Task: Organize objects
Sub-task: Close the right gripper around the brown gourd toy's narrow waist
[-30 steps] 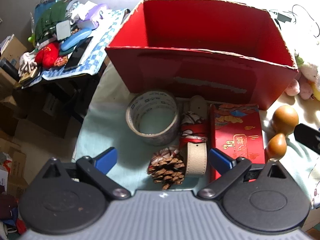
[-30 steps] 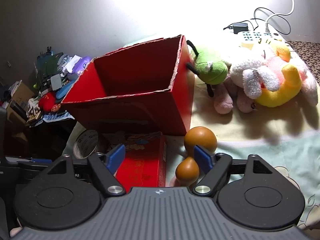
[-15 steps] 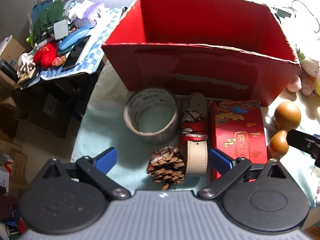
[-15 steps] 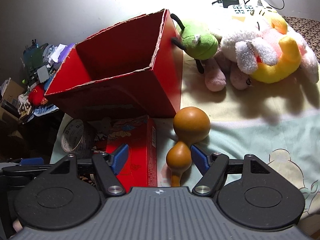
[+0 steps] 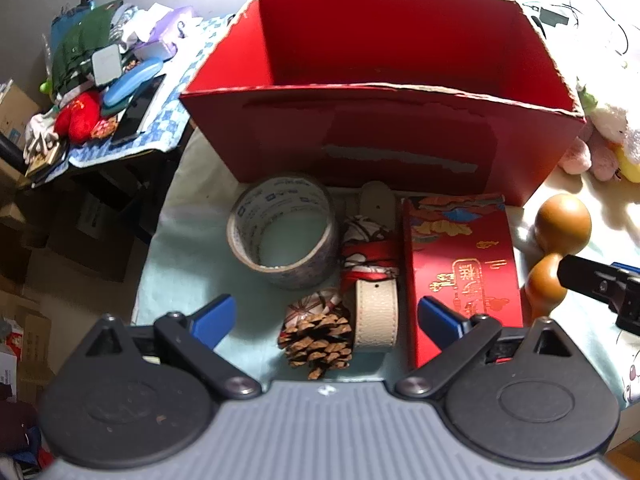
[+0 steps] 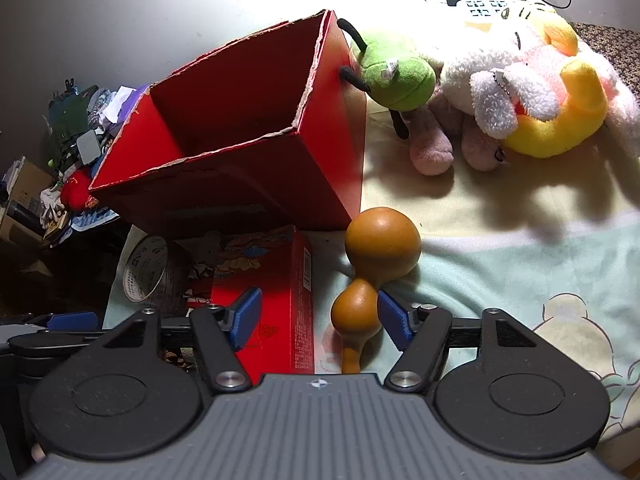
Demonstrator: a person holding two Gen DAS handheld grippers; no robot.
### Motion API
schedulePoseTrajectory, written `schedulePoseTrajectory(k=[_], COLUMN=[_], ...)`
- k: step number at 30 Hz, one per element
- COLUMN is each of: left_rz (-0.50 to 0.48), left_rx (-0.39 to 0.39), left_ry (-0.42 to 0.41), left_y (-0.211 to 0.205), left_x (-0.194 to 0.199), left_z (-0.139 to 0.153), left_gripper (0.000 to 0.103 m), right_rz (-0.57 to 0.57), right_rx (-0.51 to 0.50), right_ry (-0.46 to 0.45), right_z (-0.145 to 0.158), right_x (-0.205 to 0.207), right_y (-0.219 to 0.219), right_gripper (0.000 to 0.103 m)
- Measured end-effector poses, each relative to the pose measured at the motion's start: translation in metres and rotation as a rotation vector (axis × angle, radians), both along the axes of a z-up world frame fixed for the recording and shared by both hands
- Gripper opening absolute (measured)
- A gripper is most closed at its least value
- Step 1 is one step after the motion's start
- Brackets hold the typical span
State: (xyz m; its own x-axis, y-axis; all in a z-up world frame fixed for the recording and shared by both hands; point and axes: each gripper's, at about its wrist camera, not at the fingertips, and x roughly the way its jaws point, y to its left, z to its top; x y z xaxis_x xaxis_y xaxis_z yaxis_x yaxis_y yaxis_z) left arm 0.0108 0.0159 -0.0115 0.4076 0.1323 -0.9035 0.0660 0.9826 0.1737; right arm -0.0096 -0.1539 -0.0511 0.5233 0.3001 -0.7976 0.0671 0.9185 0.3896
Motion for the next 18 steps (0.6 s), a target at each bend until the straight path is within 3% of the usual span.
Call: schedulePoseTrajectory(k=[18], left_rz=[-0.068], left_rx=[-0.032], left_ry=[0.021], left_y=[-0.023], left_x=[0.006], left_z=[-0.005], left_gripper=[0.094], right_rz=[-0.027], right_rx=[0.054], right_ry=[0.039], right_z=[-0.011], right_x=[0.003], right_y=[-0.021], right_gripper=[0.063])
